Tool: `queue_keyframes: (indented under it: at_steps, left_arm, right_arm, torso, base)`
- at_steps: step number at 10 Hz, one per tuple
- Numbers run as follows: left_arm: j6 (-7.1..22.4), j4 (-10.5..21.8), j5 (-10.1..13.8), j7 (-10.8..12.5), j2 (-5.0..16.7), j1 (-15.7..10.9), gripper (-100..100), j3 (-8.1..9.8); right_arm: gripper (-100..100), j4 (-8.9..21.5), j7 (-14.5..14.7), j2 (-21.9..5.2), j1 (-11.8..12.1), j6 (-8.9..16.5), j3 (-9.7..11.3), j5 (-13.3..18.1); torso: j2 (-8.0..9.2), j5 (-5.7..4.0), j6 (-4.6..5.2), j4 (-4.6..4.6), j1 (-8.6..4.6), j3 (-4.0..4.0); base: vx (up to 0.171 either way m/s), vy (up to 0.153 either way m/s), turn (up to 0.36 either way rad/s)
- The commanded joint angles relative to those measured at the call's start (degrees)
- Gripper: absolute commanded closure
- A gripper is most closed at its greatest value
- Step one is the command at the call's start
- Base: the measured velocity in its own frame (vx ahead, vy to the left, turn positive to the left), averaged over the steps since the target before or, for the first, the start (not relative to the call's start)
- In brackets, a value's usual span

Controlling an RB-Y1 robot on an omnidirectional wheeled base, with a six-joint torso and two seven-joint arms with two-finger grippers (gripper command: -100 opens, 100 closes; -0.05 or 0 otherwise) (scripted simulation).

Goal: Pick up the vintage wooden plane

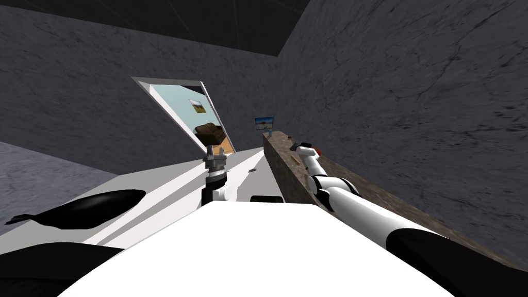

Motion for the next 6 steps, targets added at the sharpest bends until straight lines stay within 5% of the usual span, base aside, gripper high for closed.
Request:
queue_keyframes:
  at_steps: [1, 6]
  left_arm:
    - [0.0, 0.0, 0.0, 0.0, 0.0, 0.0, 0, 0.0]
    - [0.0, 0.0, 0.0, 0.0, 0.0, 0.0, 0, 0.0]
  right_arm:
    - [-100, 2.9, -2.0, -0.2, -1.3, 2.6, -0.9, -1.6]
    - [-100, 12.2, -6.8, -0.5, -4.6, 7.8, -3.1, -5.2]
  torso:
    - [0.0, 0.0, 0.0, 0.0, 0.0, 0.0]
    - [0.01, -0.01, 0.01, 0.0, -0.05, 0.01]
  base:
    - [-0.033, -0.018, -0.044]
    - [-0.03, -0.028, -0.035]
